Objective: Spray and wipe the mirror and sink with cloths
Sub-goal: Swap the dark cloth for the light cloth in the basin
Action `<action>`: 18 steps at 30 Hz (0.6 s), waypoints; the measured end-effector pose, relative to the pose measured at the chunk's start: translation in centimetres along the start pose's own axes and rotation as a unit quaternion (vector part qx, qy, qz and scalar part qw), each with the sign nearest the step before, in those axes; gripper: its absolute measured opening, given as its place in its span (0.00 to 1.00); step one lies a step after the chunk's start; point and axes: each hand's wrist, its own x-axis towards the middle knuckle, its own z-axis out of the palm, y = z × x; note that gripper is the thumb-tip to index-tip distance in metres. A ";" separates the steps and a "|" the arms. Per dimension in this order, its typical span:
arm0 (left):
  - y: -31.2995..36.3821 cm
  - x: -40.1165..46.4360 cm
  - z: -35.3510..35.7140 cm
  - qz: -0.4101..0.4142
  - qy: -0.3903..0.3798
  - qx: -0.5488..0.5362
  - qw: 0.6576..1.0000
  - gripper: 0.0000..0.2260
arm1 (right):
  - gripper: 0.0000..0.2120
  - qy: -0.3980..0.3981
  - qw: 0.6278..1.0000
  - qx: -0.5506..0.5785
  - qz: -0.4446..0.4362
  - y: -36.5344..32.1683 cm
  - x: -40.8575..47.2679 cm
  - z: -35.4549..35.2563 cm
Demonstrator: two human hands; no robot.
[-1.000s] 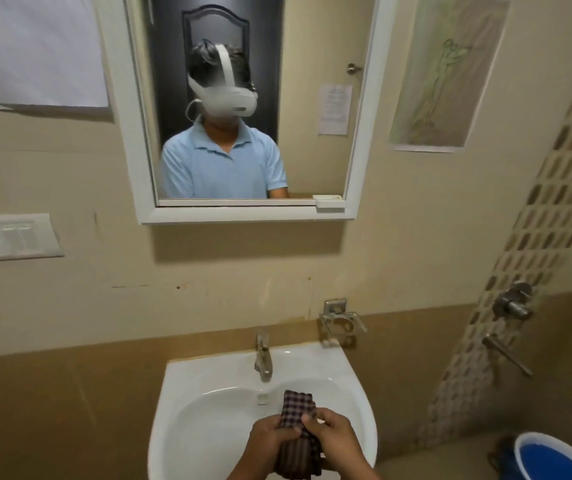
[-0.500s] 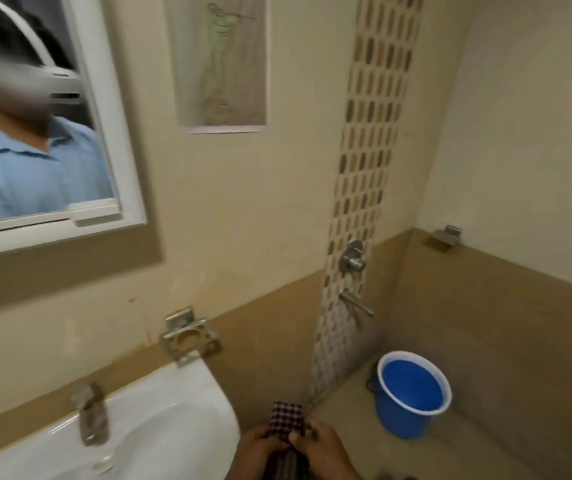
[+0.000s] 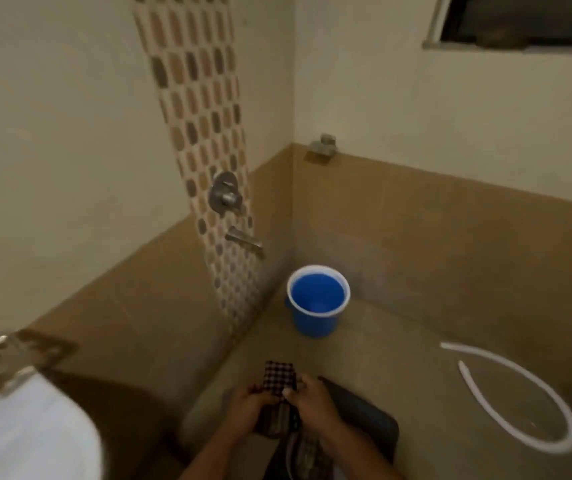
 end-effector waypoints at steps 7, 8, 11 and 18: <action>-3.7 4.6 5.4 -0.043 -0.082 0.104 0.990 0.10 | 0.08 0.087 0.993 0.046 0.071 7.5 0.3 -2.9; -4.0 5.1 5.9 -0.048 -0.092 0.120 0.987 0.11 | 0.04 0.098 0.990 0.055 0.082 8.8 0.6 -2.9; -5.7 7.6 7.1 -0.049 -0.130 0.168 0.976 0.07 | 0.07 0.146 0.978 0.080 0.122 10.4 0.6 -2.7; -10.0 11.8 7.3 -0.057 -0.182 0.237 0.953 0.11 | 0.16 0.192 0.959 0.113 0.173 14.3 2.5 0.5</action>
